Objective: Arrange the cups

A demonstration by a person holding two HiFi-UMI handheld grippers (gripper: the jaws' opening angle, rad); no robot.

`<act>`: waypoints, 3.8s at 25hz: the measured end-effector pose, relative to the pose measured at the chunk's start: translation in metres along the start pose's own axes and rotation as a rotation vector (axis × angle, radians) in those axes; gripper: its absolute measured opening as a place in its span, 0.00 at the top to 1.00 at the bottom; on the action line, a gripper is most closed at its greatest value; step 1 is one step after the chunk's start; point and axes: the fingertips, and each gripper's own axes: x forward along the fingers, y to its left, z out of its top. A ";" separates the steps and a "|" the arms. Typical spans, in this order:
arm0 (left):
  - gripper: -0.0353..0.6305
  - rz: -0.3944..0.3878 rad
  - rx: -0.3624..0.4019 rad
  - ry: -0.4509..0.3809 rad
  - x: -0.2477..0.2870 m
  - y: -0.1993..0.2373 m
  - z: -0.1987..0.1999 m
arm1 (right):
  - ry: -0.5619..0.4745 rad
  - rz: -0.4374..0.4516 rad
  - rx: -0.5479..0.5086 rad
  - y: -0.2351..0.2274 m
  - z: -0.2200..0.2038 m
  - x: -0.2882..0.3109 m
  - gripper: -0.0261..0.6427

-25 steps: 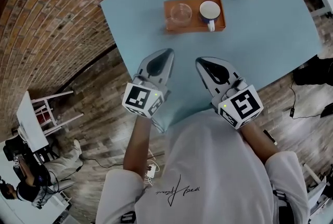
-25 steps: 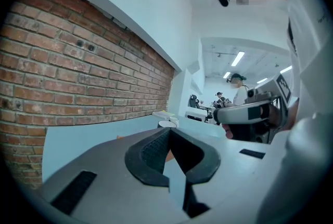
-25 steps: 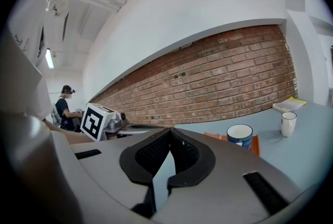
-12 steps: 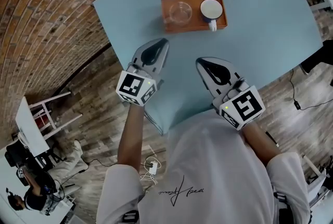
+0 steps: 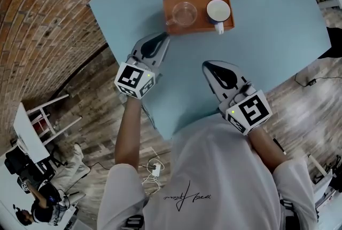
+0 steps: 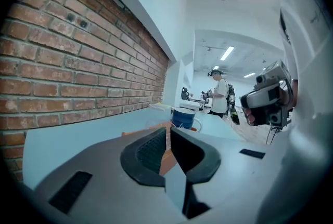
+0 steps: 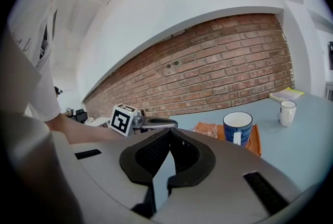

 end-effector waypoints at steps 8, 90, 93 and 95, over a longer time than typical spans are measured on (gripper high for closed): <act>0.93 -0.013 -0.001 0.019 0.012 0.020 -0.010 | 0.009 -0.024 0.015 -0.010 -0.001 0.005 0.93; 0.86 -0.146 0.149 0.009 0.060 0.017 -0.038 | 0.095 -0.071 0.088 -0.033 -0.035 0.017 0.93; 0.86 -0.126 0.141 0.007 0.056 0.015 -0.037 | 0.092 -0.069 0.087 -0.032 -0.033 0.016 0.93; 0.86 -0.114 0.134 0.008 0.053 0.016 -0.038 | 0.090 -0.066 0.087 -0.031 -0.033 0.018 0.93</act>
